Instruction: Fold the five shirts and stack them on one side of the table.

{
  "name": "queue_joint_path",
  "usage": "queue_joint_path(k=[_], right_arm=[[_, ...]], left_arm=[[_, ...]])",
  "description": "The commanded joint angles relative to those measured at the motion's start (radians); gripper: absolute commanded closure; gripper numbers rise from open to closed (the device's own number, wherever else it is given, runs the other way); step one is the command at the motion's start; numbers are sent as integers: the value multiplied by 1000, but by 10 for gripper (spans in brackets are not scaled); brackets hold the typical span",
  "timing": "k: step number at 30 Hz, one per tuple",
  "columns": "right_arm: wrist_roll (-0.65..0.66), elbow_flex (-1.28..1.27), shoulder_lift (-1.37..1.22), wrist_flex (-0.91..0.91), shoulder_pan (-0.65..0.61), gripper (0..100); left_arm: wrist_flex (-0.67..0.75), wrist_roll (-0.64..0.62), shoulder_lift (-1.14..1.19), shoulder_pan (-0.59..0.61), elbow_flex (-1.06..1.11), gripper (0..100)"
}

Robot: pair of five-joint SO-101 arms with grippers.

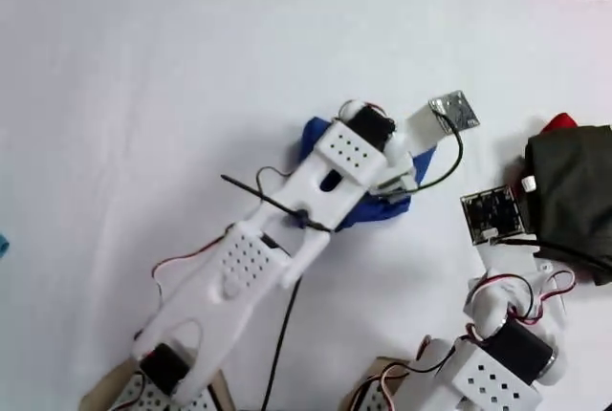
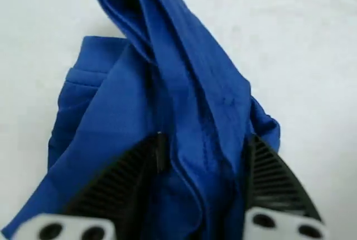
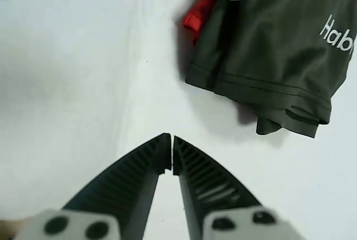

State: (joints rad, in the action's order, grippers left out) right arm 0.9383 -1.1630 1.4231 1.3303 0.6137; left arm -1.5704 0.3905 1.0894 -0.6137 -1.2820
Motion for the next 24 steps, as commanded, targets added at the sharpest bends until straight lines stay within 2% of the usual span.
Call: queue_joint_path(k=[1, 5, 10, 13, 16, 19, 24], right_arm=[[3, 5, 4, 4, 4, 977], [3, 5, 4, 4, 4, 977], [5, 5, 4, 2, 2, 977], [5, 5, 4, -5, -22, 977], [3, 6, 4, -5, -56, 977], [0, 6, 4, -5, -71, 977], [3, 6, 4, -5, -67, 977]], left_arm=[[-44, 0, -117, 0, -156, 748], [-98, 0, -147, 49, -292, 748], [-160, 0, -83, 203, -294, 748], [-161, 0, -17, 253, -300, 748], [-167, -9, 41, 247, -300, 748], [-170, -58, 66, 206, -302, 748], [-175, -66, 66, 117, -302, 748]])
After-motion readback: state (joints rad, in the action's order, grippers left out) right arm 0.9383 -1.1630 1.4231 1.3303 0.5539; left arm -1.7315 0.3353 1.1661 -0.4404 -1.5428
